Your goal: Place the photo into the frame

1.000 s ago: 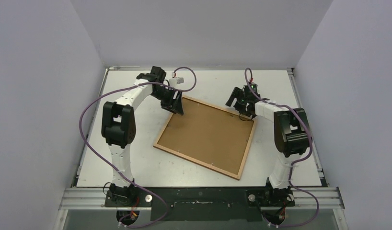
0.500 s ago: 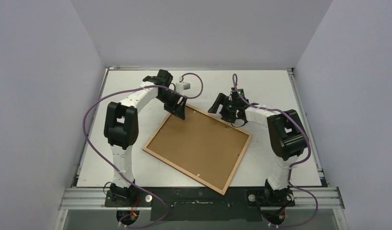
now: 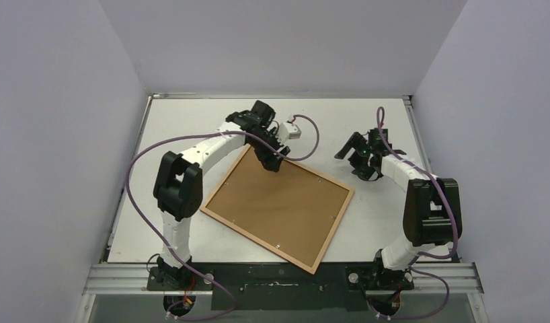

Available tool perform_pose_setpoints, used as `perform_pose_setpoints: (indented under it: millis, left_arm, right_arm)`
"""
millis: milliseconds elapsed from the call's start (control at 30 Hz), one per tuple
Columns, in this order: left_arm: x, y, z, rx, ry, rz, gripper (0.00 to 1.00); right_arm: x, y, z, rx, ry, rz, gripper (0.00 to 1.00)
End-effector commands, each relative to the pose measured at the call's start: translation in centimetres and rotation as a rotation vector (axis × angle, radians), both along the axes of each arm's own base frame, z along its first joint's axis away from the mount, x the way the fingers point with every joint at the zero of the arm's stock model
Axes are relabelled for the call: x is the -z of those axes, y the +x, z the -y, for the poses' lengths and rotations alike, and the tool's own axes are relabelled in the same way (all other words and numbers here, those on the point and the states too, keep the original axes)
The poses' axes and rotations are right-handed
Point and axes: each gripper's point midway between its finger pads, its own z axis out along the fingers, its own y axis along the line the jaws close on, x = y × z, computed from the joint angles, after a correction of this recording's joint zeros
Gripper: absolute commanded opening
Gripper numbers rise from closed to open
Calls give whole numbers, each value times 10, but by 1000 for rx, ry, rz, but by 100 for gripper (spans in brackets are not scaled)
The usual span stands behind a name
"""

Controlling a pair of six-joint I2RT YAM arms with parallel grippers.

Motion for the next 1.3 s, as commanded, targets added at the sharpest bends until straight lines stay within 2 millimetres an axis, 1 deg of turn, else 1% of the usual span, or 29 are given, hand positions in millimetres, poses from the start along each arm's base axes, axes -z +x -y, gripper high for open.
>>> perform_pose_setpoints:
  millis: [0, 133, 200, 300, 433, 567, 633, 800, 1033, 1267]
  left_arm:
    - [-3, 35, 48, 120, 10, 251, 57]
    - [6, 49, 69, 215, 37, 380, 58]
    - [7, 50, 79, 257, 39, 438, 58]
    - [10, 43, 94, 302, 56, 492, 60]
    - [17, 30, 117, 317, 57, 576, 63]
    - [25, 11, 135, 330, 35, 555, 63]
    - [28, 8, 143, 323, 23, 558, 64]
    - [30, 10, 154, 310, 0, 612, 65]
    - [40, 10, 159, 355, -6, 627, 65]
    - [46, 13, 164, 428, -14, 710, 66]
  right_arm:
    - [23, -28, 15, 41, 30, -65, 90]
    - [29, -40, 10, 29, 86, -80, 90]
    - [33, -44, 4, 19, 117, -88, 90]
    - [40, -49, -2, 5, 153, -97, 90]
    - [45, -48, -10, -14, 200, -99, 90]
    - [48, -51, -14, -33, 219, -104, 90]
    - [50, -52, -15, -37, 224, -106, 90]
    - [56, -55, -18, -48, 243, -120, 90]
    - [56, -52, -21, -50, 260, -116, 90]
    - [57, -49, -22, -55, 272, -114, 90]
